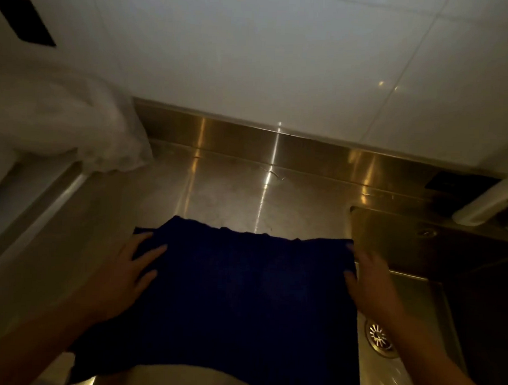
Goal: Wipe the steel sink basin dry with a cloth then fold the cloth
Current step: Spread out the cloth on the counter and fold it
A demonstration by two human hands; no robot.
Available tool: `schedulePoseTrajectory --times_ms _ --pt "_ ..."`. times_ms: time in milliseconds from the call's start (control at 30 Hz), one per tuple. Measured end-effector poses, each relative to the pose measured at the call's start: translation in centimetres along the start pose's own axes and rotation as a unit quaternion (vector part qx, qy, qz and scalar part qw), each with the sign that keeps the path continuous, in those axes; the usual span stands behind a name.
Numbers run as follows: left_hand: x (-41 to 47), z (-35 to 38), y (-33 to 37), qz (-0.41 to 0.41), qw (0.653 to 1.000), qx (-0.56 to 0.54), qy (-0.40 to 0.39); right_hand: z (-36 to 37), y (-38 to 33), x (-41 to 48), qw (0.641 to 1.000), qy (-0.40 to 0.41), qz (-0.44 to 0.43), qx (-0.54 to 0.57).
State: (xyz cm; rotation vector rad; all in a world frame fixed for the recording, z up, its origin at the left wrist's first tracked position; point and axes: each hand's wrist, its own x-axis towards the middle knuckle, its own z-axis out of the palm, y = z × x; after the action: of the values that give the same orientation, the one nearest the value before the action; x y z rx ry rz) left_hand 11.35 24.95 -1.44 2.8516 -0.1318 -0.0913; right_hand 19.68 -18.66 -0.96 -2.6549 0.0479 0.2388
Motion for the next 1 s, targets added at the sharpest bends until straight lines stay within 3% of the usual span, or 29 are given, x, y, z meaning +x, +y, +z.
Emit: schedulePoseTrajectory --times_ms 33,100,200,300,400,467,633,767,1000 --pt "2.3 0.4 0.1 -0.016 0.999 0.007 0.028 -0.1 0.0 2.2 0.999 0.024 0.018 -0.014" --pt "6.3 0.9 -0.4 -0.07 0.997 -0.008 0.033 0.4 0.6 5.6 0.999 0.0 0.022 -0.036" --pt "9.0 1.4 -2.2 -0.113 0.993 -0.02 -0.033 0.5 1.6 8.1 0.994 -0.078 0.028 0.072" --pt "8.8 0.4 -3.1 -0.145 0.984 -0.076 -0.076 -0.3 2.5 8.3 0.978 -0.112 0.093 0.147" --pt "7.5 -0.7 -3.6 -0.155 0.972 -0.087 -0.153 -1.4 3.4 7.9 0.975 -0.174 0.114 0.082" --pt "7.0 -1.1 -4.0 -0.185 0.968 -0.093 -0.145 -2.5 3.4 7.6 0.978 -0.19 0.085 -0.008" --pt "9.4 -3.7 -5.7 -0.204 0.974 -0.092 -0.039 -5.6 1.3 8.0 0.995 -0.094 0.002 -0.018" --pt "12.3 -7.1 -7.9 -0.143 0.988 -0.057 0.02 -6.5 -1.0 9.4 0.998 0.019 -0.053 -0.023" --pt "13.4 -10.5 -11.8 -0.121 0.987 -0.104 0.009 -7.1 -2.6 10.7 0.992 0.055 -0.083 -0.074"
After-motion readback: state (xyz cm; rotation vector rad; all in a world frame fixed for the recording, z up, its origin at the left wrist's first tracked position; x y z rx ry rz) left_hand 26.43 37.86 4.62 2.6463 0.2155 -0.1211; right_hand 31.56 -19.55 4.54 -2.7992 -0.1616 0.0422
